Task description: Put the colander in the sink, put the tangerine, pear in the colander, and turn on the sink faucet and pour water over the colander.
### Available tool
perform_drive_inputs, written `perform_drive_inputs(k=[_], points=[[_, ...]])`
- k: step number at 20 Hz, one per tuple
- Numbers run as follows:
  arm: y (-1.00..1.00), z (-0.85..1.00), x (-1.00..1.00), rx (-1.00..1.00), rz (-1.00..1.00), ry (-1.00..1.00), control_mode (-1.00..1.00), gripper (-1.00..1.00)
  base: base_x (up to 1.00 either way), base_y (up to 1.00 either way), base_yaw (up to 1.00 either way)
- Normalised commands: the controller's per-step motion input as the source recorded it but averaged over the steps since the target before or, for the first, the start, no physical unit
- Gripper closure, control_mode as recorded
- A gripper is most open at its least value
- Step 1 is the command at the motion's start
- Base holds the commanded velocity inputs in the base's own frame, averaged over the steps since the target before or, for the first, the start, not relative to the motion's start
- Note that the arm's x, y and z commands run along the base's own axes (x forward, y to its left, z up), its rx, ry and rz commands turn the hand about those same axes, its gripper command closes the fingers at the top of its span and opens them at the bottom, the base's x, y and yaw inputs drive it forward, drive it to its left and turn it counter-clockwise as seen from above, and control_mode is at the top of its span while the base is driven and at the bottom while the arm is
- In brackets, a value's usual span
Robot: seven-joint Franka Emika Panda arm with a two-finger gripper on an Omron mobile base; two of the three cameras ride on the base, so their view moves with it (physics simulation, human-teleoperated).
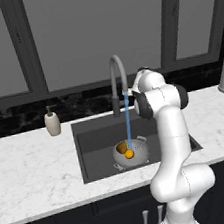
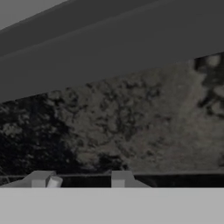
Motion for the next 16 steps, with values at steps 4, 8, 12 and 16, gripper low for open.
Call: perform_drive_inputs(k=[4, 8, 12, 16], points=[[-0.67, -0.19, 0.00, 0.02, -0.01, 0.05, -1.00, 1.00, 0.00, 0.00, 0.00], [-0.60, -0.22, 0.00, 0.00, -0.03, 0.05, -1.00, 1.00, 0.00, 0.00, 0.00], [-0.50, -0.21, -0.03, 0.00, -0.05, 0.04, -1.00, 1.00, 0.00, 0.00, 0.00], [-0.21, -0.07, -0.11, 0.00, -0.08, 0.00, -1.00, 1.00, 0.00, 0.00, 0.00]])
